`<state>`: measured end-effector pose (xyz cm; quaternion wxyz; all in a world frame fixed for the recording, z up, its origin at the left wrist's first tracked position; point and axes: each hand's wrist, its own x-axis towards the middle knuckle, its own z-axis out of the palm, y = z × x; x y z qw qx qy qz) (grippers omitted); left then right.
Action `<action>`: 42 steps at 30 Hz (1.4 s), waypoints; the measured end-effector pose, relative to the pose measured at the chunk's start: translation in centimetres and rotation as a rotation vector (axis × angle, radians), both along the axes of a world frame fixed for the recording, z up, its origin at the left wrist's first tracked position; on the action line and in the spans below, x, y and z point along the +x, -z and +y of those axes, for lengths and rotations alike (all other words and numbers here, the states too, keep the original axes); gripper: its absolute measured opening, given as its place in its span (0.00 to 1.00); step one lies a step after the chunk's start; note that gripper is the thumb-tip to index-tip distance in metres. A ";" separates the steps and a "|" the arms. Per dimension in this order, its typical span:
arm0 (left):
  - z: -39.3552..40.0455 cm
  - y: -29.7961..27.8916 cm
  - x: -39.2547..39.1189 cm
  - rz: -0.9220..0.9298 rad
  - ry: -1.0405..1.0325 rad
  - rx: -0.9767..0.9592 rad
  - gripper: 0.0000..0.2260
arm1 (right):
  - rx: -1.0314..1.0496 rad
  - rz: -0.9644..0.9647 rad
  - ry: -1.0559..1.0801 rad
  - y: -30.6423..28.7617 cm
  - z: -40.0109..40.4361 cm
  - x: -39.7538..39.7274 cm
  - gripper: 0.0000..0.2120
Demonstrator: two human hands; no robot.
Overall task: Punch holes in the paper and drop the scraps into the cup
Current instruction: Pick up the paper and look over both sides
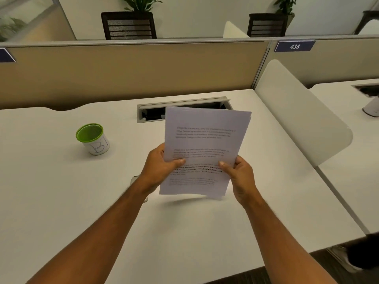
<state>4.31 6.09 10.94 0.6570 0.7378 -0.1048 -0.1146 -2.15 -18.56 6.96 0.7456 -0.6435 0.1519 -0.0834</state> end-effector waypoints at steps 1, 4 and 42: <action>0.2 0.0 0.0 -0.016 -0.012 -0.008 0.18 | -0.009 -0.031 -0.001 -0.4 0.0 0.0 0.15; 0.8 1.1 -0.4 -0.044 0.007 0.001 0.18 | -0.043 -0.054 -0.014 -0.5 0.3 -0.8 0.15; 3.6 5.2 1.4 0.217 -0.302 -0.348 0.12 | -0.225 0.034 0.204 -0.7 -2.2 -2.3 0.14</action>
